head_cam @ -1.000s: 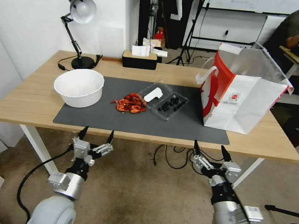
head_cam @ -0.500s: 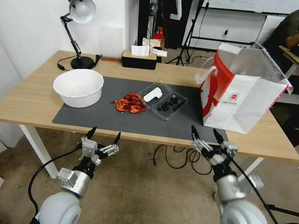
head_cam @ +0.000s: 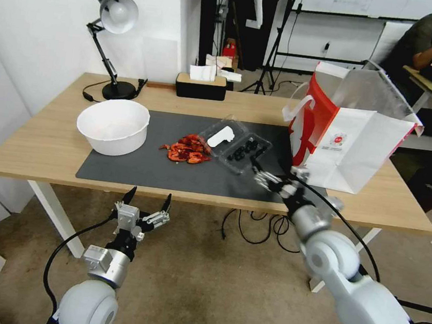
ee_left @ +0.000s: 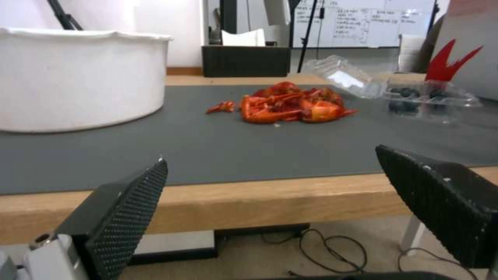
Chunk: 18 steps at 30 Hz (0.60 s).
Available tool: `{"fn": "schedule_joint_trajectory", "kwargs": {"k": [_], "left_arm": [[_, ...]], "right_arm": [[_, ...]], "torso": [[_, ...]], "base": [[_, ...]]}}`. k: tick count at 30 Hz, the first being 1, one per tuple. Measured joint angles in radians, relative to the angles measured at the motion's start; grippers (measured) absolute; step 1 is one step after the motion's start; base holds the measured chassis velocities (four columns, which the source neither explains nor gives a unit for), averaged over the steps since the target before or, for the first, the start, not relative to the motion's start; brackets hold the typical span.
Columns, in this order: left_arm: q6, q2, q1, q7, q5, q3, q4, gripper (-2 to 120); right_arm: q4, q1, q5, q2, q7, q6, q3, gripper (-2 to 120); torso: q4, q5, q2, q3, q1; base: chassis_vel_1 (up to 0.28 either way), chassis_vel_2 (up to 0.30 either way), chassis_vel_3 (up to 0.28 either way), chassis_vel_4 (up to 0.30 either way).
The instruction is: Close the disposable takeout box, then place it into the delivery bag.
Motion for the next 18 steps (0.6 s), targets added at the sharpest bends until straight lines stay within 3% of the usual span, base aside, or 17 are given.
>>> {"fn": "schedule_joint_trajectory", "kwargs": {"k": [7,10,18], "left_arm": [[-0.001,-0.007,0.002,-0.003,0.002,-0.006,0.009,100],[-0.002,-0.013,0.004,-0.004,0.007,-0.007,0.013,100],[-0.005,-0.020,0.011,-0.019,0.021,-0.006,0.010,100]], "right_arm": [[-0.015,0.080,0.107,0.035,0.029,-0.051,-0.110,100],[-0.015,0.111,0.186,0.063,0.090,-0.081,-0.147,100],[0.006,0.103,0.284,0.072,0.177,-0.122,-0.140,100]], "torso": [[-0.0001,-0.0002,0.000,0.000,0.000],[-0.0001,-0.0001,0.000,0.000,0.000],[-0.0002,-0.0001,0.000,0.000,0.000]], "base": [[0.000,0.000,0.000,0.000],[0.000,0.000,0.000,0.000],[0.000,0.000,0.000,0.000]]}}
